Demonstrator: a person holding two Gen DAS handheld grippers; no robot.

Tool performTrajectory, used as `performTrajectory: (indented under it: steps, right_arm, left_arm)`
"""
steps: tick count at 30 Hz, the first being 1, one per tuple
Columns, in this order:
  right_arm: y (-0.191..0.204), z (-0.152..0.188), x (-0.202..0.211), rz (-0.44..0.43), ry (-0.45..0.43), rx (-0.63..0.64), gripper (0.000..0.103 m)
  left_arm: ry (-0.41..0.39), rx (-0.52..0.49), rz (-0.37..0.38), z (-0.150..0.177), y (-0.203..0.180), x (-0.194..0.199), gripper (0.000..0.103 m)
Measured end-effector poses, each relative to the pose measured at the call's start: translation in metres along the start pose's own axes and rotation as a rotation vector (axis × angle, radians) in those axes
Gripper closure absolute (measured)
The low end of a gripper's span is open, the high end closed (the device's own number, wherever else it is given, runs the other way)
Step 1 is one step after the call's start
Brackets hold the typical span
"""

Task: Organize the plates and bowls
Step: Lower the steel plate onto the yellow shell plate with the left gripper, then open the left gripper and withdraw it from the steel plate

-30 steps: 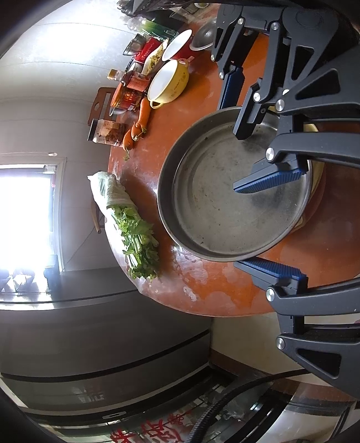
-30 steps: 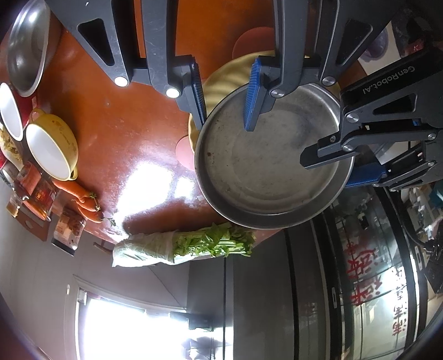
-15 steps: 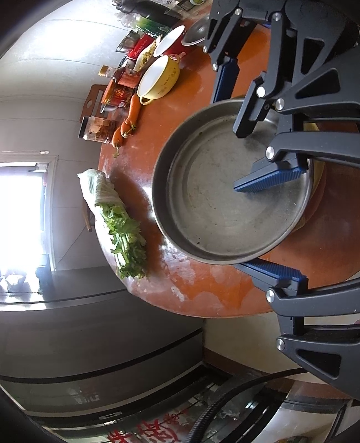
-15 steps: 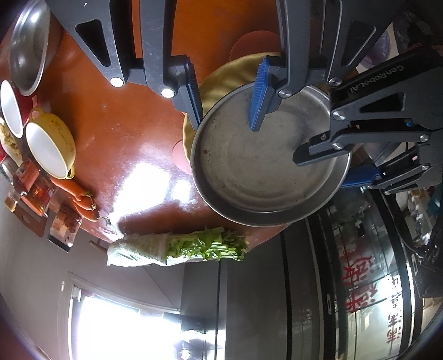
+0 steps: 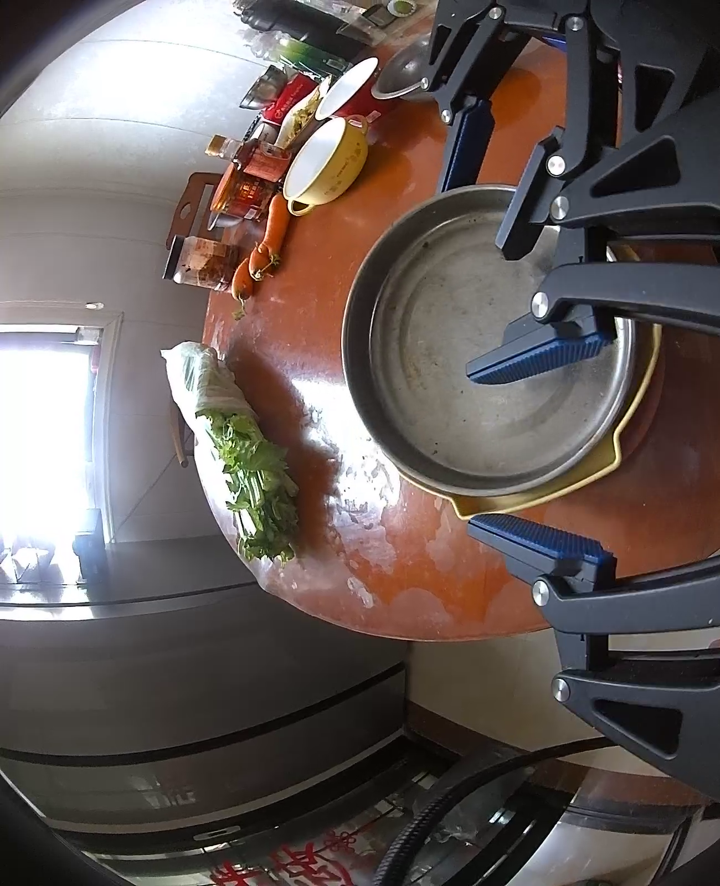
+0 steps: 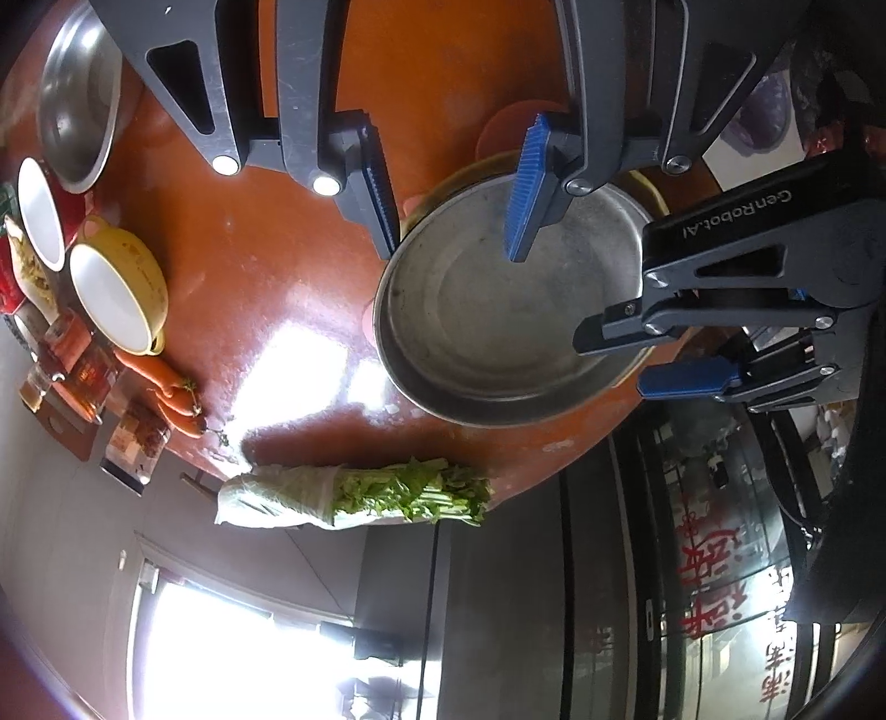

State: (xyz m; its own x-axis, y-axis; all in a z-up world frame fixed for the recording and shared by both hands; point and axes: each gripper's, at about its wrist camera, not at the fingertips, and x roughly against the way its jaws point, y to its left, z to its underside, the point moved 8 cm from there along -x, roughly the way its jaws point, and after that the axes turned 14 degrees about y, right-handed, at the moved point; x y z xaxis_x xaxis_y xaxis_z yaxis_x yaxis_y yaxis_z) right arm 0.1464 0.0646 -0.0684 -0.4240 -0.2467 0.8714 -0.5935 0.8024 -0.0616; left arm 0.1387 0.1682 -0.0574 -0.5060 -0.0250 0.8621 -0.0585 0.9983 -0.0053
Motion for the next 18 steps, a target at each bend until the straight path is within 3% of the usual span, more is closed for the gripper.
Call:
performTrajectory:
  steps: [7,11,18]
  right_arm:
    - [0.0,0.0,0.005,-0.019,-0.013,-0.013,0.057]
    - [-0.001,0.002,0.008,-0.008,-0.017,-0.01,0.05]
    - [-0.005,0.002,0.013,-0.02,-0.038,-0.032,0.048]
  left_arm:
    - [-0.012,-0.012,0.016,0.0,-0.007,0.004,0.054]
    - [-0.018,-0.011,0.023,0.0,-0.01,0.006,0.051]
    - [-0.034,0.007,0.018,-0.002,-0.008,0.013,0.043]
